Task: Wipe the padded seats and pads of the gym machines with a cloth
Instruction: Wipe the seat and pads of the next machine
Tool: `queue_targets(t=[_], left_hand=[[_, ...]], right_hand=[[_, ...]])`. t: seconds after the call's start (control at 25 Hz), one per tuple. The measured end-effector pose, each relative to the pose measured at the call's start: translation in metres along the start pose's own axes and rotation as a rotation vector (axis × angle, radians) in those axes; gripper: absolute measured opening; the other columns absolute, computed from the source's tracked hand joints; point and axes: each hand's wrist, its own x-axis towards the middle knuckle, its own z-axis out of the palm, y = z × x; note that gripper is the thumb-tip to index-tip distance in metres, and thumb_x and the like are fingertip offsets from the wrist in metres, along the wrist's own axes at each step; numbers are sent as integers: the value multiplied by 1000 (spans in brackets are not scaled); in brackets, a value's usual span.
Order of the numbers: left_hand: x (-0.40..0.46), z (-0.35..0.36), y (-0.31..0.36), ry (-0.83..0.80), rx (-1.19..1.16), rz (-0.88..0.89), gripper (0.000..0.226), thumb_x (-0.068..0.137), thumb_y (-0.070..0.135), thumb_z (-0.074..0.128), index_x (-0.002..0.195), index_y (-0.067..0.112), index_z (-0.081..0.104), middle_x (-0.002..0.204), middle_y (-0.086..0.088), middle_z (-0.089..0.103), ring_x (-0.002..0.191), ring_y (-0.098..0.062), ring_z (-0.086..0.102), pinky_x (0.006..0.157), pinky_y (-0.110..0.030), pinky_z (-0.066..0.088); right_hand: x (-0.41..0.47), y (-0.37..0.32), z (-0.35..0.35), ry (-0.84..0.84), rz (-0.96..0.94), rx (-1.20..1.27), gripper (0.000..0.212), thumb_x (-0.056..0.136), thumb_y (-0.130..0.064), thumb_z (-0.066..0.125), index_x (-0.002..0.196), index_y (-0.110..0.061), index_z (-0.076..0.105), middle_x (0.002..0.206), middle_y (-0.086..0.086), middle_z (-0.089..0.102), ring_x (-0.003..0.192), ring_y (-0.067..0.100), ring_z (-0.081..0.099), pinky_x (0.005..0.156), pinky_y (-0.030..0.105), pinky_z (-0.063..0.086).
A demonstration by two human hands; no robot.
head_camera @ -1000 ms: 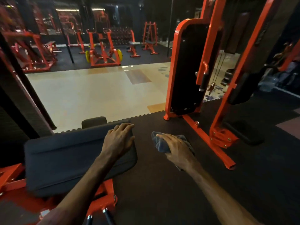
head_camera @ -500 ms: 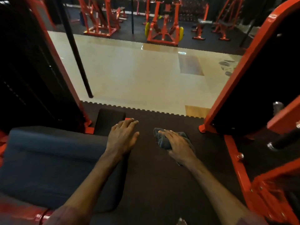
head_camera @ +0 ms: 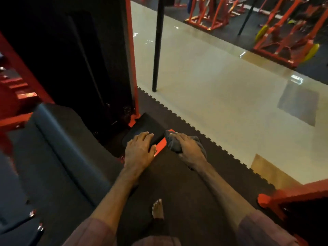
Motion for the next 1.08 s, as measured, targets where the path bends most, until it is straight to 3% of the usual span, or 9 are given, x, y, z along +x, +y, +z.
queue_targets(t=[0.2,0.36,0.6,0.88,1.08], left_hand=[[83,102,-19,169,-216,-361,53,102,40,60,151,22,53,156,-3,52,142,-24,50,114,-51,45],[133,170,-53,239,-353,-655,62,104,39,59,159,17,40,165,-9,39,152,-29,38,120,-49,39],[139,270,-117,234,-459,-1056,71,107,47,50,165,15,25,169,-12,29,156,-29,31,123,-53,36],[148,356,-137,289,-504,-1237,88,102,75,21,170,20,7,177,-6,12,162,-20,16,129,-43,24],[163,398,-131,416,-319,-1273,71,111,55,22,169,17,9,177,-6,13,163,-19,13,129,-47,23]], right_hand=[[117,56,31,-79,-63,-34,82,88,-14,74,160,-27,37,167,3,36,155,26,29,126,53,28],[216,103,63,-185,-134,-46,84,92,-23,74,163,-31,29,171,4,29,159,30,20,125,61,26],[335,150,127,-195,-251,-57,82,94,-39,66,164,-26,26,172,8,24,161,32,15,126,63,22],[365,202,214,-224,-246,11,79,97,-53,50,166,-22,27,175,5,16,163,27,6,124,68,23],[356,224,240,-215,-355,-37,77,100,-55,49,165,-17,29,176,10,11,163,34,2,123,69,21]])
